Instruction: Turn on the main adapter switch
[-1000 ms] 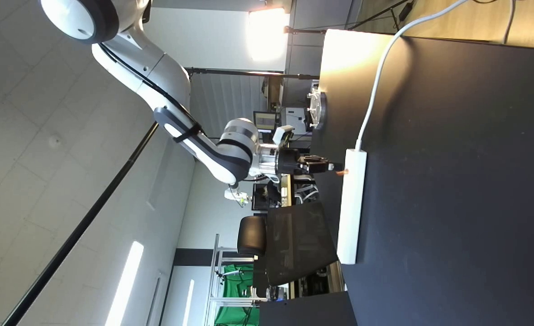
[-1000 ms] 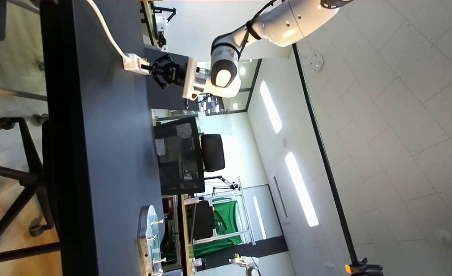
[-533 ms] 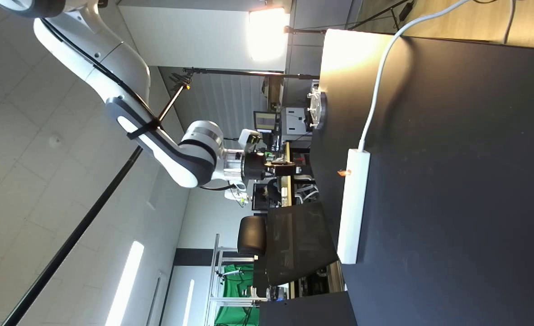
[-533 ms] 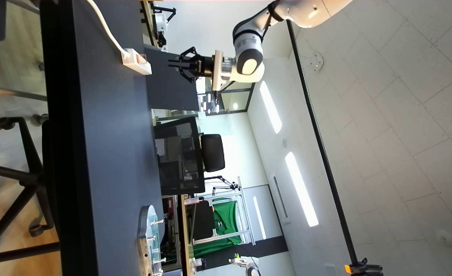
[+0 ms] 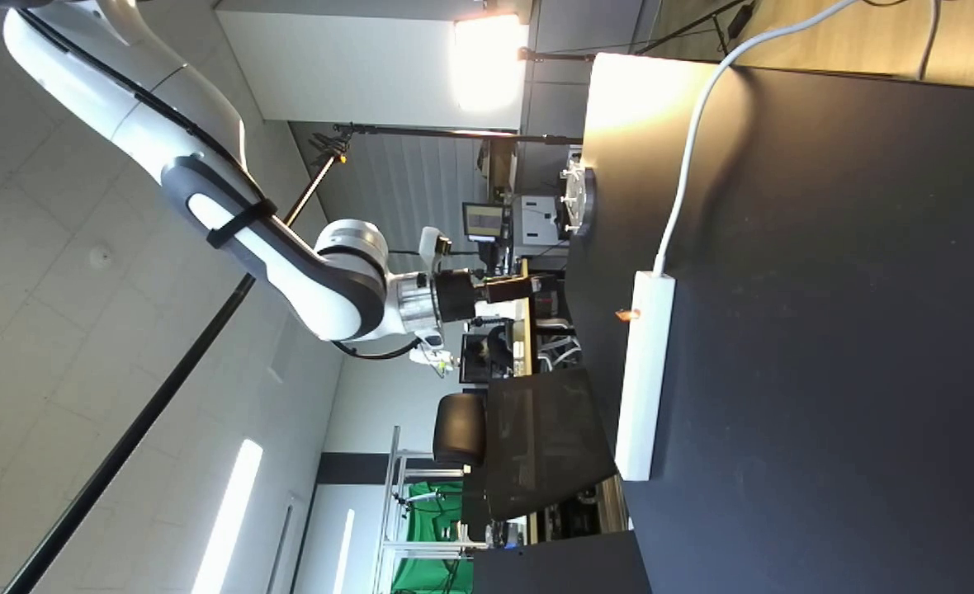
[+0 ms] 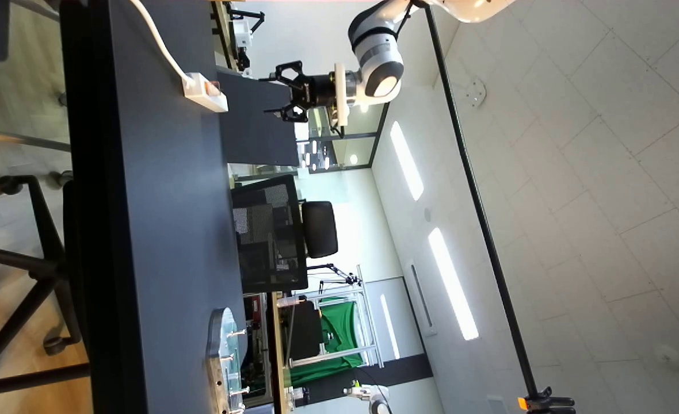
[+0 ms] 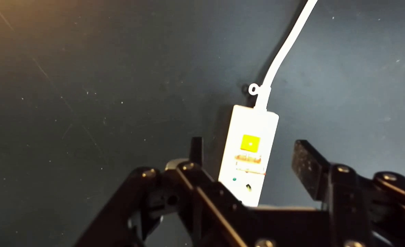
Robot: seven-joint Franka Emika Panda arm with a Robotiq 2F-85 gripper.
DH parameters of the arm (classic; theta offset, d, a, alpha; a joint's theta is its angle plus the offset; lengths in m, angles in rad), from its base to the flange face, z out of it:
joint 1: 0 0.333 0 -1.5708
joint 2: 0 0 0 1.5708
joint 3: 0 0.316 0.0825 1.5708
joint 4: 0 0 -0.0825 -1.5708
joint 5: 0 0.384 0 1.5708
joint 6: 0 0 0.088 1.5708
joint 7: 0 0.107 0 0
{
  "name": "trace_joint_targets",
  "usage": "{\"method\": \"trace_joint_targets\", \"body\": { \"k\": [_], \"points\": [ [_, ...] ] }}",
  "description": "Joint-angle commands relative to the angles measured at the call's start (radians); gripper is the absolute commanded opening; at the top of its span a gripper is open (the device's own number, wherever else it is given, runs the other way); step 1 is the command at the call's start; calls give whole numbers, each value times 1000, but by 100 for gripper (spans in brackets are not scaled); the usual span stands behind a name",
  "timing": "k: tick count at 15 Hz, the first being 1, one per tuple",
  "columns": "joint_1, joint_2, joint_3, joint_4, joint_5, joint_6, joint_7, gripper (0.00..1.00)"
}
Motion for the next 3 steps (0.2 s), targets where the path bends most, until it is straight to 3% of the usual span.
{"method": "trace_joint_targets", "body": {
  "k": [1,3],
  "points": [
    [-3,2,6,-1,-7,-2,4,76],
    [-3,6,7,-1,-6,0,2,89]
  ]
}}
